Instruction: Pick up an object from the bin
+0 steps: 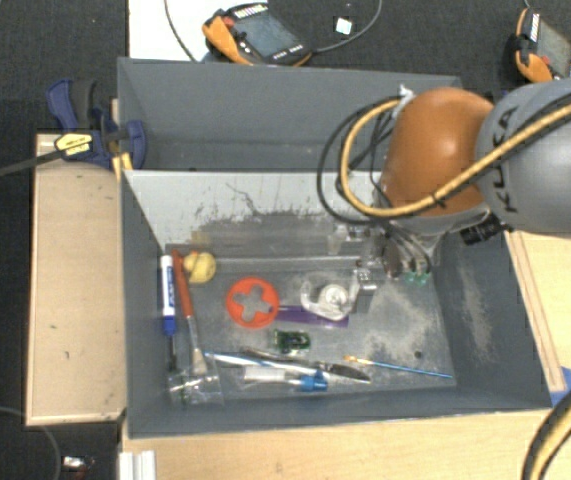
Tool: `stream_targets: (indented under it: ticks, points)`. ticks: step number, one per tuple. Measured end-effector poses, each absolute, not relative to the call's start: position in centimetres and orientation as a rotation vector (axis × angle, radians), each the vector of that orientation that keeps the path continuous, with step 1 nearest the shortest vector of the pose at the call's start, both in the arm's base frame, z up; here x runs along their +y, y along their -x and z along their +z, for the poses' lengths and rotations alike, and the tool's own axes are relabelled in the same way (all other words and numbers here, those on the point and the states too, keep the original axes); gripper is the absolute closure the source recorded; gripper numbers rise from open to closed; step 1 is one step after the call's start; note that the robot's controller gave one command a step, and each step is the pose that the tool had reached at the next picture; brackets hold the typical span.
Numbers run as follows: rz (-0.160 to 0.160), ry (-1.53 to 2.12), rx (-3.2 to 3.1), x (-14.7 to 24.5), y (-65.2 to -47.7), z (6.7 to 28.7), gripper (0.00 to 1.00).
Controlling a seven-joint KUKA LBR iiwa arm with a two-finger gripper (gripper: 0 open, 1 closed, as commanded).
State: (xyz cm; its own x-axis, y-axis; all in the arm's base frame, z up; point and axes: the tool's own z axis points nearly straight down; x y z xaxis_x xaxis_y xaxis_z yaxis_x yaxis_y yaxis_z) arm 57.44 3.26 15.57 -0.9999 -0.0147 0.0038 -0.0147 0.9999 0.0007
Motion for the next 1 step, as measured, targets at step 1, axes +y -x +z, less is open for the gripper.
stream_targets:
  ticks: [1]
  points:
    - [-0.001,-0.021,-3.145,3.24,-57.63,15.93,0.00]
